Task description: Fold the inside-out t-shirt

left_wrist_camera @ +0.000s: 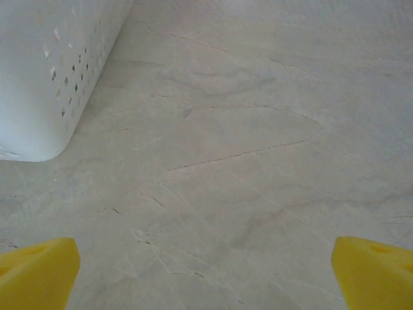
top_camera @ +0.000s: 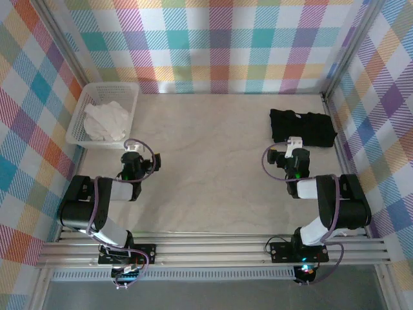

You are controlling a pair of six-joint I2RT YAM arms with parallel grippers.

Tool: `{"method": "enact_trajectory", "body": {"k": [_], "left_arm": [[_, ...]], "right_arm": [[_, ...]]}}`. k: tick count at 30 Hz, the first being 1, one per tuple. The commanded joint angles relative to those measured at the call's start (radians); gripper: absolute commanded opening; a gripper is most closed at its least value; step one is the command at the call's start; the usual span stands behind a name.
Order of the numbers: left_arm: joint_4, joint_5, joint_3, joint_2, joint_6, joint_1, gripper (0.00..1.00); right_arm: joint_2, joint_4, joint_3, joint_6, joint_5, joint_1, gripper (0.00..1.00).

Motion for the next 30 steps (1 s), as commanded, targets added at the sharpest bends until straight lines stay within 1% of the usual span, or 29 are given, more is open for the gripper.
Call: {"method": "enact_trajectory", "body": {"k": [1,19,30], "left_arm": [[0.04,0.014,0.022,0.006,0.013,0.012,1.0],[0.039,0.014,0.023,0.006,0.012,0.011,1.0],[0.039,0.013,0.023,0.006,0.012,0.012,1.0]], "right_arm": [[-0.009,0.059,-0.012,-0.023,-0.014,0.011,1.0],[-0.007,0.044,-0.003,-0.021,-0.03,0.005,1.0],[-0.007,0.011,0.014,-0.012,-0.088,-0.021,1.0]]}}
